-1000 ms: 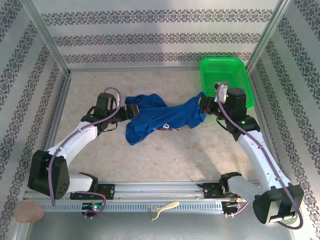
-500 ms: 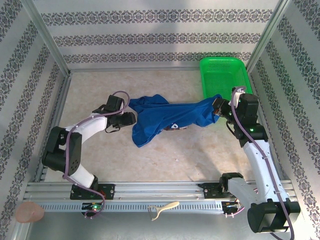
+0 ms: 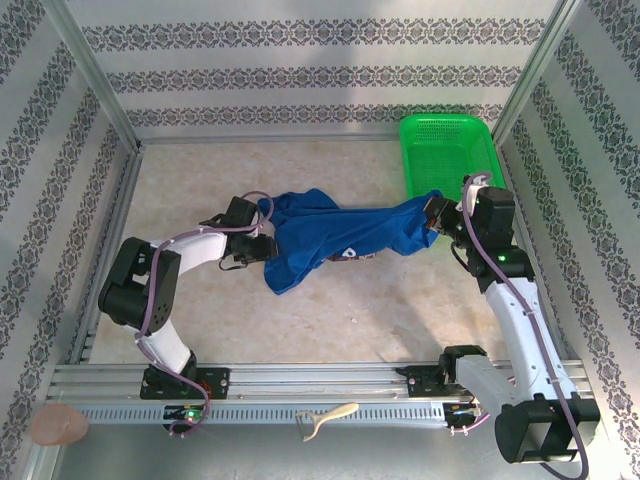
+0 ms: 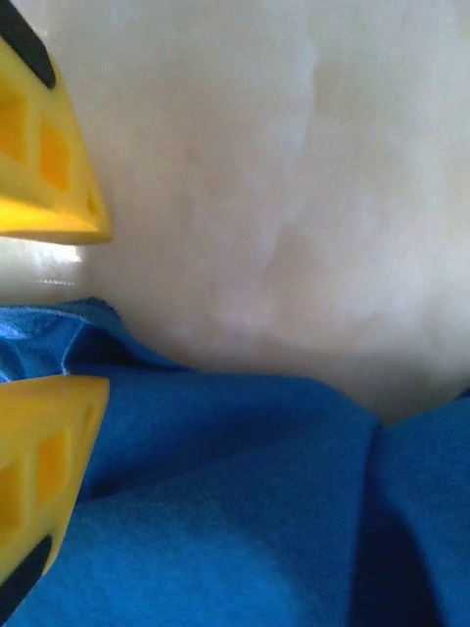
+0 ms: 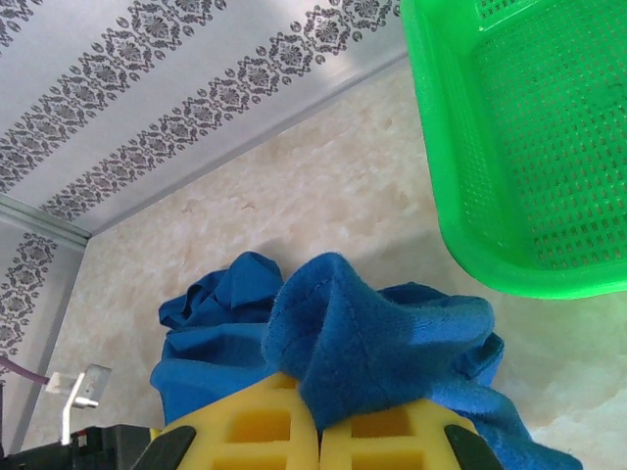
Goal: Fold the inside-out t-shirt
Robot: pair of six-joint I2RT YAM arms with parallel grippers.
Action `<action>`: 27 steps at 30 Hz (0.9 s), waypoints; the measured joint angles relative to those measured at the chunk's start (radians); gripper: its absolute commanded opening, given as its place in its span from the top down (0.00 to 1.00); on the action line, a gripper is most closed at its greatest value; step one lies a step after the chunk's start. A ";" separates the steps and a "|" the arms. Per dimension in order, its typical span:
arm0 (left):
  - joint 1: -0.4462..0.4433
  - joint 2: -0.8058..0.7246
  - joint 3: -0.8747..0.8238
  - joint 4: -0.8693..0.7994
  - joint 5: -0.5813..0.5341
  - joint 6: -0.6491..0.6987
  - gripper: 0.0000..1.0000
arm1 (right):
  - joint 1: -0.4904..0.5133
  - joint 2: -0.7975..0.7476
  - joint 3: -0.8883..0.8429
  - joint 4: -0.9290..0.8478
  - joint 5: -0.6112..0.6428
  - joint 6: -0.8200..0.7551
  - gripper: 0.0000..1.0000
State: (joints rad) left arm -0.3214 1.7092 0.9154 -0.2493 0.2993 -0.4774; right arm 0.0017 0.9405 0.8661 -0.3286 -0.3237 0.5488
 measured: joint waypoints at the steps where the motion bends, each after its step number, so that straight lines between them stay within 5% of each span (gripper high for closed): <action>1: -0.007 0.010 0.000 0.004 -0.012 0.000 0.98 | 0.000 0.005 0.000 0.004 -0.003 0.003 1.00; 9: 0.024 -0.047 0.060 -0.051 -0.009 0.003 1.00 | -0.055 0.100 0.083 0.020 -0.113 0.032 1.00; 16: 0.353 -0.282 0.507 -0.121 0.145 -0.001 1.00 | -0.184 0.172 0.262 0.069 -0.248 0.106 1.00; 19: 0.419 -0.332 0.620 -0.121 0.216 -0.002 1.00 | -0.189 0.174 0.300 0.101 -0.285 0.129 1.00; 27: 0.481 -0.334 0.558 -0.126 0.343 -0.055 1.00 | -0.193 0.170 0.307 0.116 -0.331 0.164 1.00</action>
State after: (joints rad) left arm 0.1600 1.3750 1.4738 -0.3756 0.6422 -0.5327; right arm -0.1913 1.1103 1.1736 -0.2131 -0.6544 0.7128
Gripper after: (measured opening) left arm 0.047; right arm 0.053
